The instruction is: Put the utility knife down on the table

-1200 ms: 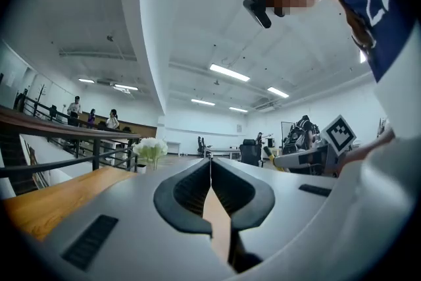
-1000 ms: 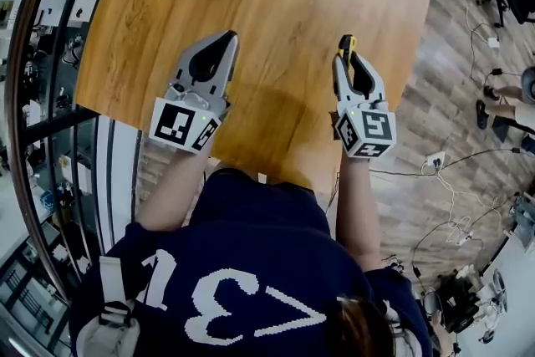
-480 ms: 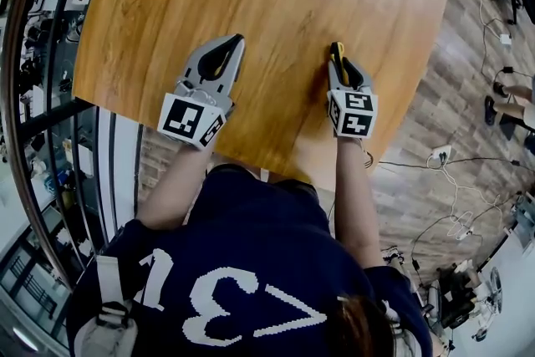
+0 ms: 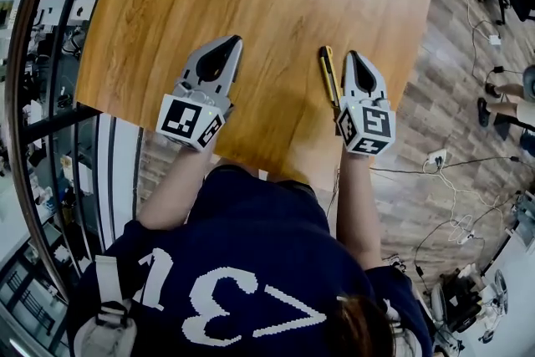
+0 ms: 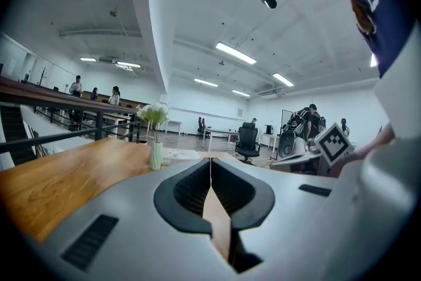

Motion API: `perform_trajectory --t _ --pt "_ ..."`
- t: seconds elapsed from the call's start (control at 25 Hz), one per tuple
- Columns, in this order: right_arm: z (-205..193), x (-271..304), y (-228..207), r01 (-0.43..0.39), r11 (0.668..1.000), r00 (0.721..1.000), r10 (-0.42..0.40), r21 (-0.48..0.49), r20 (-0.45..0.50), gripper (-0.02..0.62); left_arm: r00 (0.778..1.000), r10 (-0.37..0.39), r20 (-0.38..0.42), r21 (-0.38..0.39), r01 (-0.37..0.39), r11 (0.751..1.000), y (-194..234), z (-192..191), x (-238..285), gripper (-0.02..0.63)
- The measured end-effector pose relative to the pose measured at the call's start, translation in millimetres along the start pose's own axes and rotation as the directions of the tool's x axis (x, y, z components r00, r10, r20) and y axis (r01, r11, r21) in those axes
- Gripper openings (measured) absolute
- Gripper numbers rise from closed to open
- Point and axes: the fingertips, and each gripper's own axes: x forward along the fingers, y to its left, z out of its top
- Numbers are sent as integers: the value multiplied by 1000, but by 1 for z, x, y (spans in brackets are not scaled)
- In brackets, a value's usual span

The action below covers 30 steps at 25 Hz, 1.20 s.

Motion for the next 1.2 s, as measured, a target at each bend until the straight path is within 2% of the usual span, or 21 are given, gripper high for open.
perform_trajectory --t 0.08,0.2,0.28,0.44,0.64,0.88,1.2 --pt "42 -19 -1 4 1000 992 -5 7 123 24 1000 2 29 26 -3 1000 1 17 0 18" --pt "98 -45 -5 35 999 958 -28 -21 284 23 997 15 78 36 -18 999 7 44 3 17" --pt "126 -60 -8 49 998 933 -33 -35 358 23 994 25 106 41 -30 999 10 59 3 17" --pt "158 -89 -2 49 998 893 -23 -47 450 23 987 32 155 71 -43 997 4 79 -8 17" --pt "194 -115 6 59 997 860 -21 -57 510 23 980 22 196 106 -43 993 -8 114 -20 17" --pt "214 -136 5 83 995 830 -33 -64 556 23 971 13 237 128 -44 991 -21 136 -22 17" --pt "219 -148 22 88 992 831 -23 -90 556 23 971 14 239 143 -49 989 -25 142 -40 17"
